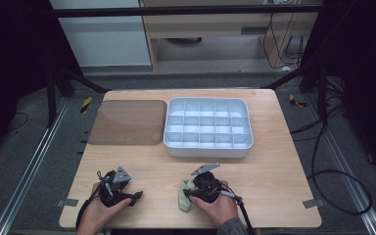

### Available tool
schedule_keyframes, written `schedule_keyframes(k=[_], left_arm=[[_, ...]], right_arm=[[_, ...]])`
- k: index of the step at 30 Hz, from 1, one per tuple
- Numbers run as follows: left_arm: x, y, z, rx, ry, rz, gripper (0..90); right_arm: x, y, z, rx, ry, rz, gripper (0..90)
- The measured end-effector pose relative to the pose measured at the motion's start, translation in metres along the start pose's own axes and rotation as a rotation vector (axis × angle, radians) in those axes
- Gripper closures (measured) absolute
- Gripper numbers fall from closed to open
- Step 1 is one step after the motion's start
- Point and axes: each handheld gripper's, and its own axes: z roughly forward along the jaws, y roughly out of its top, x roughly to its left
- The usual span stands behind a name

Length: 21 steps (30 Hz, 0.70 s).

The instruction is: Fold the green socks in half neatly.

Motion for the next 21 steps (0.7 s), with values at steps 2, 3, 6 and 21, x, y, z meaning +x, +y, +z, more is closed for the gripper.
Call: schedule_keyframes(k=[2,3,6,21], left_arm=[[0.0,0.0,0.0,-0.002,-0.001,0.0,28.5],[0.0,0.0,0.0,-0.001,0.001,0.0,28.6],[0.002,-0.001,-0.001,-0.002,0.007,-0.003,29.2],[0.019,-0.006,-0.004,-0.024,0.062,-0.035,23.3]], right_arm=[[0.001,0.001,0.001,0.006,0.005,-0.006,54.1],[0.002,0.002,0.001,0.01,0.008,-0.005,55.8],[0.002,0.002,0.001,0.014,0.024,-0.006,62.7],[-0.012,0.006,-0.027,-0.02,0.032,-0.002,70.2]])
